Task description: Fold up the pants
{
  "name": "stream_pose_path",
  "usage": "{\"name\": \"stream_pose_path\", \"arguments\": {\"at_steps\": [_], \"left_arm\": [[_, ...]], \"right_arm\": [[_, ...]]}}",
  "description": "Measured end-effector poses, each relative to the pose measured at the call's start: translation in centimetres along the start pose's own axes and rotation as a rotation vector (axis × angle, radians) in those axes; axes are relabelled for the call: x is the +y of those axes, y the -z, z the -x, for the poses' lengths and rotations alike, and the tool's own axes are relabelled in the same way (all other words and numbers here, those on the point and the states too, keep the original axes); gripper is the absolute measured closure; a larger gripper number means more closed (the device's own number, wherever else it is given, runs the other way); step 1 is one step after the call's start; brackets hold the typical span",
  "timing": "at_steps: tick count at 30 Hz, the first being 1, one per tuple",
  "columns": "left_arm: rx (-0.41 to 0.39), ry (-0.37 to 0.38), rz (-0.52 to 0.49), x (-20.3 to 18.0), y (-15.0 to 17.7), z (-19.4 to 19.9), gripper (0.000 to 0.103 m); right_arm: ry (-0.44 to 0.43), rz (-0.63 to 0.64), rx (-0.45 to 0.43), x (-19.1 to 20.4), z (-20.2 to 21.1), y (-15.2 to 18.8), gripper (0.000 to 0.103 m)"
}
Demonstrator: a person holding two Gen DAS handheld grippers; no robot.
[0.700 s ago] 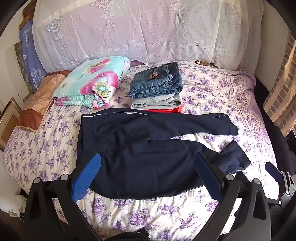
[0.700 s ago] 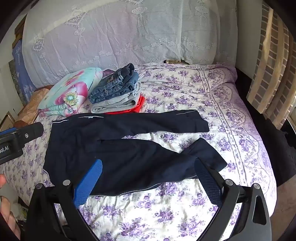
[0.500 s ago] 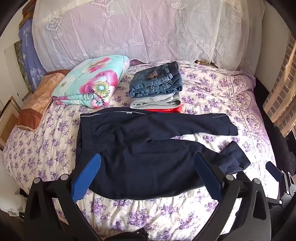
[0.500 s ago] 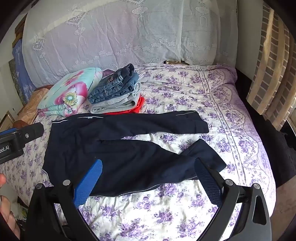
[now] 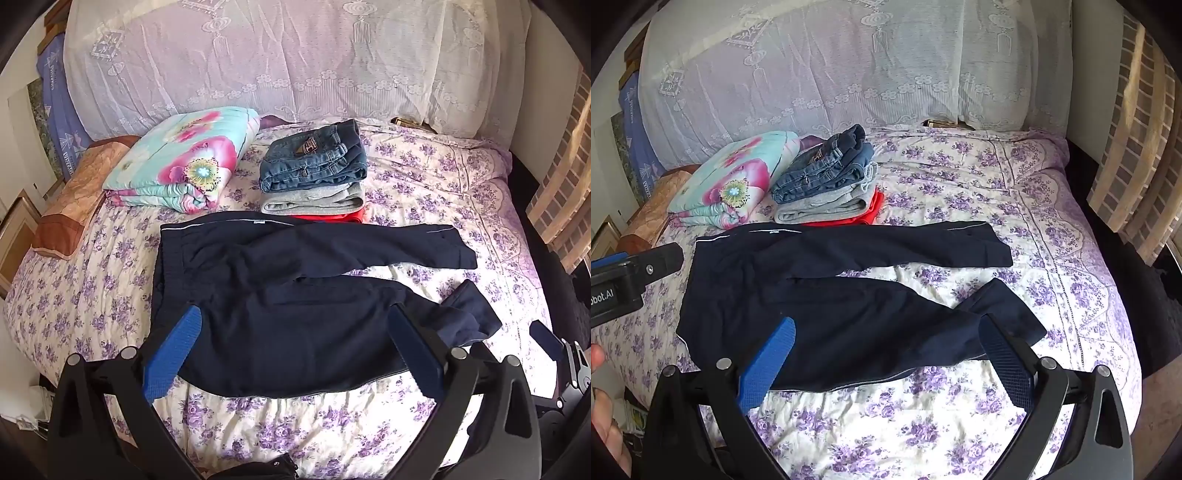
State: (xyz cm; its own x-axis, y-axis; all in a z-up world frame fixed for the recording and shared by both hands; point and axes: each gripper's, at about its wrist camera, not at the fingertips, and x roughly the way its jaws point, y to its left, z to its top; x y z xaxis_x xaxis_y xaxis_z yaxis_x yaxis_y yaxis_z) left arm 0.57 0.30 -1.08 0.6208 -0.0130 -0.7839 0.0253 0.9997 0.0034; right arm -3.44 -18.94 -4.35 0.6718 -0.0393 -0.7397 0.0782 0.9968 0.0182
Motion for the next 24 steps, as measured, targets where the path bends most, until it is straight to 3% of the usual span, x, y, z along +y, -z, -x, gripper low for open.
{"name": "stream_pose_path", "arguments": {"at_steps": [24], "left_arm": [[0.002,0.007,-0.003,-0.05,0.14,0.01,0.005]], "right_arm": [[-0.002,0.003,0.001,0.51,0.13,0.40,0.003]]}}
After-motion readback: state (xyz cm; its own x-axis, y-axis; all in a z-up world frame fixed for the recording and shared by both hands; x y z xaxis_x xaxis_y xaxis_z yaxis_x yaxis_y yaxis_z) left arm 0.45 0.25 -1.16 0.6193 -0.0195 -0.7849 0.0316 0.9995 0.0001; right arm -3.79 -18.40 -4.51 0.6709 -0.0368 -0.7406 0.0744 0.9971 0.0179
